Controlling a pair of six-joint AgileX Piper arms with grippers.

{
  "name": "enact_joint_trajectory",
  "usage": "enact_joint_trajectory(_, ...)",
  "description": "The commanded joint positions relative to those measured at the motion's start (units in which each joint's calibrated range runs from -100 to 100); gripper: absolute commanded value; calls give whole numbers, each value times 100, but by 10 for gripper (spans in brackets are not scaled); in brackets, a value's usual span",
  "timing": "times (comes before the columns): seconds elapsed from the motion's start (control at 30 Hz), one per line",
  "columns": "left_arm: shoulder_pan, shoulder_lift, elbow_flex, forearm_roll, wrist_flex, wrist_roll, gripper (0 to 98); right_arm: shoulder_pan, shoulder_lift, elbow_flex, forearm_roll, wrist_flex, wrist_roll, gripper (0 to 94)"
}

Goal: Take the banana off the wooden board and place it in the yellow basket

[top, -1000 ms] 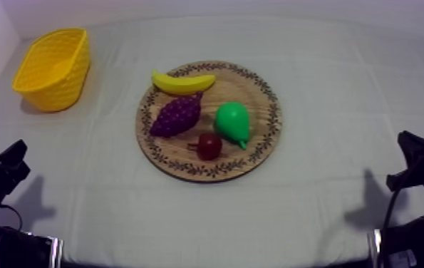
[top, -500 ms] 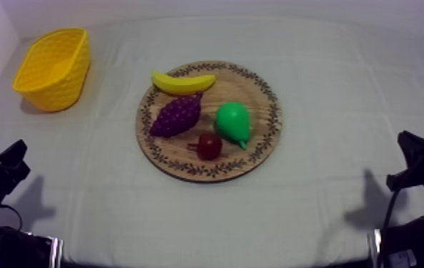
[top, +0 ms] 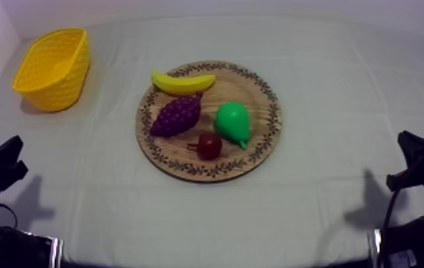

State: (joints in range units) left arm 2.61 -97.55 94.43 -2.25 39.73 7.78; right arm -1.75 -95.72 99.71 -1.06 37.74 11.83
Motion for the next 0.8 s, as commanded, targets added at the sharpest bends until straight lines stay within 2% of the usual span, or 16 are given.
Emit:
enact_joint_trajectory(0.0,0,378,-517,75,32,-141,3,-1,-3,-5,1,0,2,6)
enact_joint_trajectory(0.27,84,1952,-2479,459,218,-825,0,-1,-3,-5,1,0,2,6)
enact_joint_trajectory(0.4,90,2594,-3317,543,406,-1051,0,-1,-3,-5,1,0,2,6)
enact_joint_trajectory(0.53,301,3293,-4183,520,554,-1204,0,-1,-3,-5,1,0,2,6)
enact_joint_trajectory(0.67,672,4013,-5061,304,637,-1154,0,-7,-3,-5,1,0,2,6)
enact_joint_trajectory(0.77,779,4541,-5741,264,845,-1180,0,-8,-3,-5,1,0,2,6)
